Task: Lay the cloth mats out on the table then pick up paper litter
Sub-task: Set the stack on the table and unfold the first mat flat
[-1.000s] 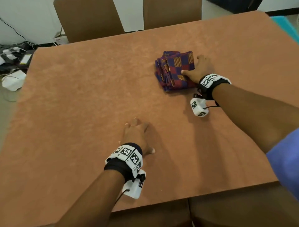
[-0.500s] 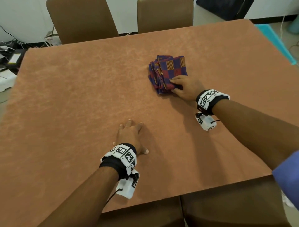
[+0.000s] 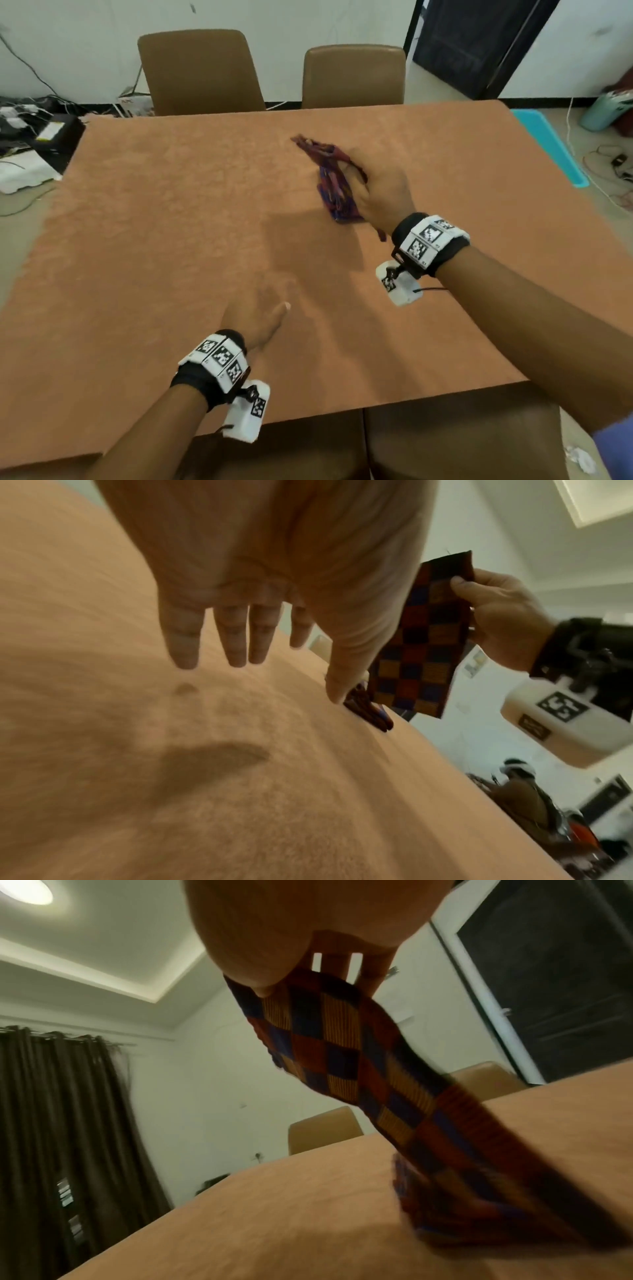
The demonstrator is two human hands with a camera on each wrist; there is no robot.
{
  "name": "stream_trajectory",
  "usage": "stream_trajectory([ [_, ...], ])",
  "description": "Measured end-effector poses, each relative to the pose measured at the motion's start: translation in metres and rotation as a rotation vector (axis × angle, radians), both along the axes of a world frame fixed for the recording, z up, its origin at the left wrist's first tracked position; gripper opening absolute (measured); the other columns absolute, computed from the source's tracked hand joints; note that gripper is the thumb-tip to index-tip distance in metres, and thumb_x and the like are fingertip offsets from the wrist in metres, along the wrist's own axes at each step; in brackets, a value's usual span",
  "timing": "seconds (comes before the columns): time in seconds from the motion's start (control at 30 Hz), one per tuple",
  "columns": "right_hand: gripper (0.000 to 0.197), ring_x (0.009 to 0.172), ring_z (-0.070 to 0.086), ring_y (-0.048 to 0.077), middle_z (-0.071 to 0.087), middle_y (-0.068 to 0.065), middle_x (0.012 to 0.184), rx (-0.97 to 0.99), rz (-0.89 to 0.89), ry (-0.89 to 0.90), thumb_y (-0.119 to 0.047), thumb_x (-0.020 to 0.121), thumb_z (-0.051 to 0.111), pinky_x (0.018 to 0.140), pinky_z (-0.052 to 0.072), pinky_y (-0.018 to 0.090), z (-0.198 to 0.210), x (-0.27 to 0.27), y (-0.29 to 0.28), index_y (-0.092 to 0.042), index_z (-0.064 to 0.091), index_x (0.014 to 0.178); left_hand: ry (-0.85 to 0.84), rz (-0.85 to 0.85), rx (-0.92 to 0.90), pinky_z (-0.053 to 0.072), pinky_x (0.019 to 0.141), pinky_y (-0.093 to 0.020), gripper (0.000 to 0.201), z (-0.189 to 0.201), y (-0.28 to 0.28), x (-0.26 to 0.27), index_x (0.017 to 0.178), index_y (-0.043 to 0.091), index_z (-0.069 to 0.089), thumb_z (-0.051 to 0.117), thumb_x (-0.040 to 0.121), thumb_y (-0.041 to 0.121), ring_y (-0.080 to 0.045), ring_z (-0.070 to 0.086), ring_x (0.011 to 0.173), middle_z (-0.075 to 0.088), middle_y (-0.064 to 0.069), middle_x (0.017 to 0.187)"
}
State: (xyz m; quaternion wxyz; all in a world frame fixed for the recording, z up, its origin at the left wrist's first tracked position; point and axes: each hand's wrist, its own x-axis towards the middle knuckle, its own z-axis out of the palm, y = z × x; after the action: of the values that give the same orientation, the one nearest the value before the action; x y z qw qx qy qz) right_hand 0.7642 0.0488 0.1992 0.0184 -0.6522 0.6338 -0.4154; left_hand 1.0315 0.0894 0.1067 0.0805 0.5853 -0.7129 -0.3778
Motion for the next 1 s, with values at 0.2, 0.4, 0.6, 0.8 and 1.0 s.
stream_trajectory([
  [0.2, 0.044, 0.089, 0.065, 0.020, 0.071, -0.004, 0.106, 0.372, 0.370, 0.208, -0.043, 0.092, 0.034, 0.071, 0.054, 0.035, -0.044, 0.139, 0.062, -0.038, 0.058, 0.128, 0.202, 0.313, -0.032, 0.047, 0.088, -0.037, 0.067, 0.025, 0.025, 0.090, 0.151, 0.025, 0.017, 0.053, 0.094, 0.021, -0.021, 0.063, 0.097, 0.058, -0.002, 0.114],
  [0.4, 0.040, 0.126, 0.054, 0.025, 0.059, -0.001, 0.137, 0.641, 0.625, 0.391, -0.042, 0.096, 0.047, 0.093, 0.049, 0.046, -0.105, 0.219, 0.129, -0.027, 0.055, 0.133, 0.241, 0.414, 0.230, 0.054, 0.063, -0.022, 0.055, 0.006, 0.044, 0.131, 0.147, 0.024, 0.024, 0.048, 0.098, 0.015, -0.016, 0.065, 0.085, 0.064, -0.011, 0.106],
  [0.6, 0.034, 0.124, 0.050, 0.020, 0.054, 0.001, 0.140, 0.667, 0.566, 0.206, -0.037, 0.093, 0.056, 0.103, 0.042, 0.041, -0.107, 0.187, 0.126, -0.026, 0.063, 0.123, 0.177, 0.462, 0.150, 0.054, 0.076, -0.036, 0.060, -0.016, 0.048, 0.115, 0.137, 0.024, 0.032, 0.064, 0.088, 0.016, -0.017, 0.062, 0.085, 0.061, 0.001, 0.093],
  [0.8, 0.046, 0.128, 0.044, 0.027, 0.048, 0.005, 0.143, 0.708, 0.177, 0.189, -0.034, 0.083, 0.066, 0.107, 0.039, 0.040, -0.121, 0.128, 0.104, -0.024, 0.058, 0.127, 0.111, 0.427, 0.130, 0.055, 0.087, -0.046, 0.077, -0.041, 0.040, 0.111, 0.130, 0.032, 0.032, 0.075, 0.069, 0.013, -0.025, 0.062, 0.102, 0.060, -0.002, 0.115],
  [1.0, 0.046, 0.111, 0.052, 0.017, 0.055, -0.003, 0.123, 0.757, 0.083, 0.014, -0.022, 0.082, 0.071, 0.096, 0.048, 0.038, -0.130, 0.110, 0.100, -0.028, 0.058, 0.125, 0.036, 0.362, 0.045, 0.054, 0.089, -0.047, 0.086, -0.058, 0.044, 0.118, 0.140, 0.033, 0.027, 0.077, 0.071, 0.020, -0.025, 0.061, 0.104, 0.055, -0.006, 0.120],
])
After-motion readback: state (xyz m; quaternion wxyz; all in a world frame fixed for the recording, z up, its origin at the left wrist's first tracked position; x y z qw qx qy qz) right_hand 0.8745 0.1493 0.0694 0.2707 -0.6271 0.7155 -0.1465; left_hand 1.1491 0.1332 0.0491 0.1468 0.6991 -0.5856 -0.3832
